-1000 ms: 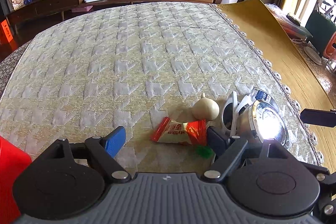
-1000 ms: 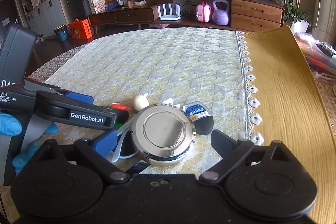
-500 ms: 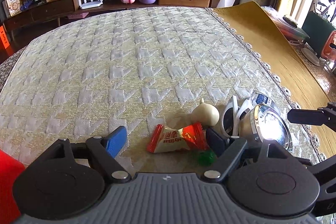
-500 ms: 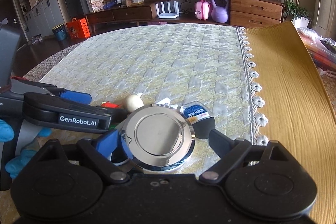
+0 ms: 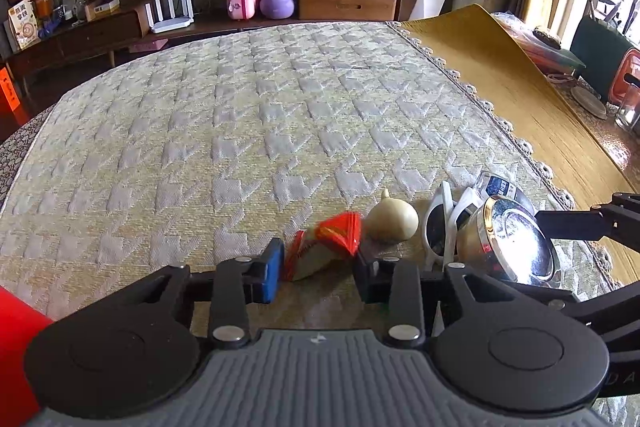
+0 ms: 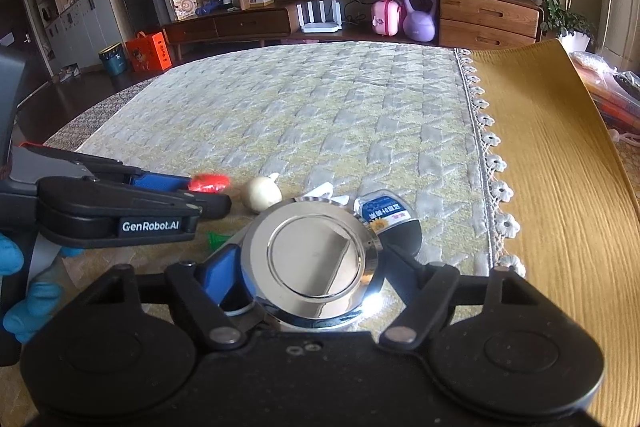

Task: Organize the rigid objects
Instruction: 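Close the left tool on the red snack packet while the right tool grasps the silver tin, then carry the snack packet with the left tool while the right tool carries the tin to the box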

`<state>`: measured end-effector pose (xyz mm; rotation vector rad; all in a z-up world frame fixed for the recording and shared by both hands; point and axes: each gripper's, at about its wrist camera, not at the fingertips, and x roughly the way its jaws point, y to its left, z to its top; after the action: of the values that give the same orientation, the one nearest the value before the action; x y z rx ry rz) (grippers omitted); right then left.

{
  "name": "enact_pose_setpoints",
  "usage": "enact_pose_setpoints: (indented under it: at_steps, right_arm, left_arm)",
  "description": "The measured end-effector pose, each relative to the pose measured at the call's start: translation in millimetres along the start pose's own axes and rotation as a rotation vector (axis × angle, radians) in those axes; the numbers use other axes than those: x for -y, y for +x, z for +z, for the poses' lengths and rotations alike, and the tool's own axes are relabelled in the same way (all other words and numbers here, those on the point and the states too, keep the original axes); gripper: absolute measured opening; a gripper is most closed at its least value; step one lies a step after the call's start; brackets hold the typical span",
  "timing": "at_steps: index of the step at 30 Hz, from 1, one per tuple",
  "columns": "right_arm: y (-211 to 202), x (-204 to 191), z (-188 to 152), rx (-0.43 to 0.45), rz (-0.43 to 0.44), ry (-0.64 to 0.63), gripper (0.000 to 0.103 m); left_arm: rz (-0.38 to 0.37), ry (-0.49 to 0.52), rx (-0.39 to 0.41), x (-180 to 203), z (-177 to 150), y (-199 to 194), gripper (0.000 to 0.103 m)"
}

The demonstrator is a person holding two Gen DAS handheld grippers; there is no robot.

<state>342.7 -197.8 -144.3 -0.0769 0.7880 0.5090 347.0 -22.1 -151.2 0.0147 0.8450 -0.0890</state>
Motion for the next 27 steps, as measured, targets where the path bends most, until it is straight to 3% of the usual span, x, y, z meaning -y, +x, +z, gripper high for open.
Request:
enact_pose_setpoints:
  at_steps: [9, 27]
  right_arm:
    - [-11.7, -13.1, -0.9, 0.022, -0.026, -0.039, 0.077]
    - [-72.9, -71.3, -2.8, 0.047, -0.026, -0.14, 0.077]
  left_arm:
    - [-0.002, -0.006, 0.026, -6.7, -3.4, -16.3, 0.023]
    - [-0.039, -0.059, 0.024, -30.7, -25.9, -98.0, 0.022]
